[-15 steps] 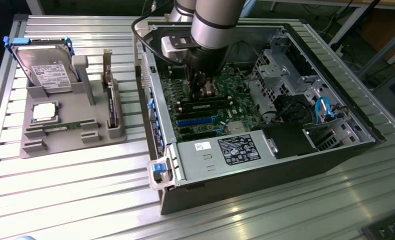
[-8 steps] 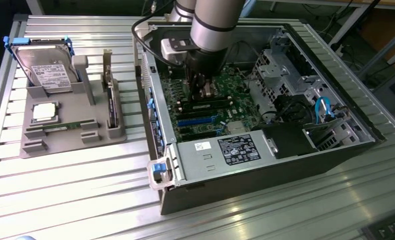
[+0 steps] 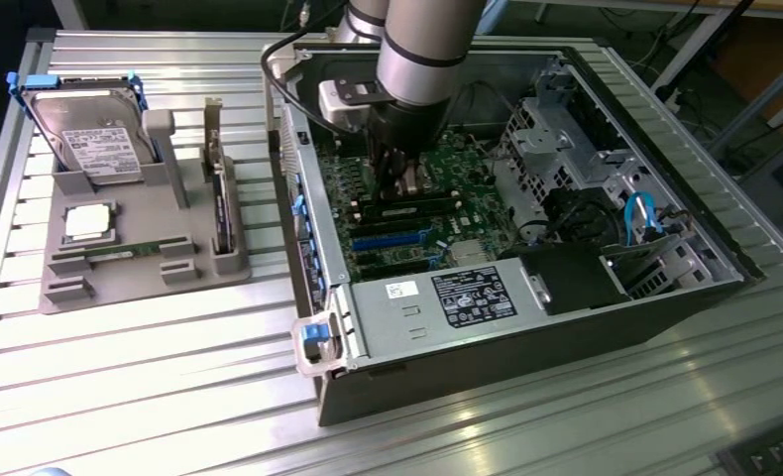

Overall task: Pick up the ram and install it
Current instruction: 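Press down the ram until it locks into place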

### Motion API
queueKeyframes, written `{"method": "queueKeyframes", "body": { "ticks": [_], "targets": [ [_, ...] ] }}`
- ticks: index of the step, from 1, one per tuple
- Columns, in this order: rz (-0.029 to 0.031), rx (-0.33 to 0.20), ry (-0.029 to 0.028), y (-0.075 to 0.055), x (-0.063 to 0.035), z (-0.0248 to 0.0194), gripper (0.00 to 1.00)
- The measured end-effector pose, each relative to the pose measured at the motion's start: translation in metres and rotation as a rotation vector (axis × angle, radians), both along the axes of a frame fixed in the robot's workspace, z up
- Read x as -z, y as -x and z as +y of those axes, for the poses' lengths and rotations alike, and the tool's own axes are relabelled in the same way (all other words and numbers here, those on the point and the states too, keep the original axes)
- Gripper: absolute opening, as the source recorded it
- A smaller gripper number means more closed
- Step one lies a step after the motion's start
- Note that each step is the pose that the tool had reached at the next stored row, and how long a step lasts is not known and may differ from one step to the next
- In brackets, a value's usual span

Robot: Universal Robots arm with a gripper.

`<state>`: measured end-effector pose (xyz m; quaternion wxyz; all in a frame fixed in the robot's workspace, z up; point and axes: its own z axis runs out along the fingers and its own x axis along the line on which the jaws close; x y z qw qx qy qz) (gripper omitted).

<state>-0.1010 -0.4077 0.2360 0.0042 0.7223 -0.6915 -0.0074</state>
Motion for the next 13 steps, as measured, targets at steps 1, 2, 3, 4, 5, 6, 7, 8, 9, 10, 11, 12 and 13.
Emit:
{"method": "queueKeyframes", "body": {
  "ticks": [1, 2, 3, 4, 5, 6, 7, 8, 9, 10, 11, 12, 13],
  "targets": [
    [0.0001, 0.000, 0.0000, 0.0000, 0.0006, 0.0000, 0.11],
    [0.0003, 0.000, 0.0003, 0.0001, 0.0015, 0.0000, 0.11],
    [0.0003, 0.000, 0.0003, 0.0001, 0.0021, 0.0000, 0.11],
    [0.0002, 0.000, 0.0003, 0.0000, 0.0028, 0.0000, 0.11],
    [0.0002, 0.000, 0.0003, 0.0001, 0.0033, -0.0001, 0.11],
    [0.0002, 0.000, 0.0004, 0.0000, 0.0036, 0.0000, 0.11],
    [0.0002, 0.000, 0.0002, 0.0000, 0.0039, 0.0000, 0.11],
    [0.0001, 0.000, 0.0001, 0.0000, 0.0044, 0.0000, 0.11],
    [0.0000, 0.000, -0.0001, 0.0000, 0.0047, 0.0000, 0.11],
    [0.0001, 0.000, -0.0001, 0.0000, 0.0049, 0.0000, 0.11],
    [0.0001, 0.000, 0.0001, 0.0000, 0.0050, 0.0000, 0.11],
    [0.0003, 0.000, 0.0001, 0.0000, 0.0050, 0.0000, 0.11],
    [0.0013, 0.000, -0.0003, -0.0002, 0.0045, 0.0000, 0.11]
  ]
}}
